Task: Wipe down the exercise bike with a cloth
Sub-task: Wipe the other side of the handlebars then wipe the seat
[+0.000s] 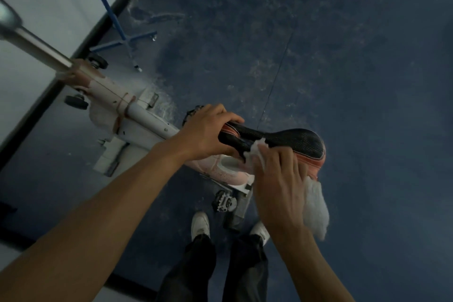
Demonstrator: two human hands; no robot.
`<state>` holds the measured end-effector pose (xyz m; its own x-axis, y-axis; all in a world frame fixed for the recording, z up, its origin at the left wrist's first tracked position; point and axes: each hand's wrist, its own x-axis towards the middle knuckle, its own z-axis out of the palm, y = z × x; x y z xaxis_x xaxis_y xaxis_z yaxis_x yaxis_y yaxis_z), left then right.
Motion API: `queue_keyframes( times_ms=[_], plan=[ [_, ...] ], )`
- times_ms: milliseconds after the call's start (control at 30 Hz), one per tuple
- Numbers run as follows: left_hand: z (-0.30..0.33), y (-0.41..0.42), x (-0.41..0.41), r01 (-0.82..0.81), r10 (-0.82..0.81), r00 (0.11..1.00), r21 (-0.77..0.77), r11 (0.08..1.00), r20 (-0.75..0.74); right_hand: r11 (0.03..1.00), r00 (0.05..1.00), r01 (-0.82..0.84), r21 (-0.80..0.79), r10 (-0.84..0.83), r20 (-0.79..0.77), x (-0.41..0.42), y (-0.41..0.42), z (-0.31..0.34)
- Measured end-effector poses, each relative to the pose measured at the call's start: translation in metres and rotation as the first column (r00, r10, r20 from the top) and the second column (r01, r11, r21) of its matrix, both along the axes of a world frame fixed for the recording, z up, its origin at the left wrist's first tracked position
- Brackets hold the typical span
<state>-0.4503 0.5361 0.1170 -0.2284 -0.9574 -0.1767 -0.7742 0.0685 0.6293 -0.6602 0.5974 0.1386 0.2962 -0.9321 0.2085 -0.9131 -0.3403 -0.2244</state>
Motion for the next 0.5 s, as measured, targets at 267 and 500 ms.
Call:
queue_keyframes(
  times_ms=[267, 500],
  plan=[
    [-0.007, 0.001, 0.004, 0.000, -0.004, 0.996, -0.046, 0.999, -0.084, 0.998, 0.998, -0.053, 0.042, 0.052, 0.023, 0.039, -0.003, -0.013],
    [-0.009, 0.000, 0.012, 0.001, -0.005, 0.983, -0.018, 1.000, -0.185, 0.999, 0.995, -0.037, -0.014, 0.038, 0.094, 0.033, 0.003, -0.020]
  ],
)
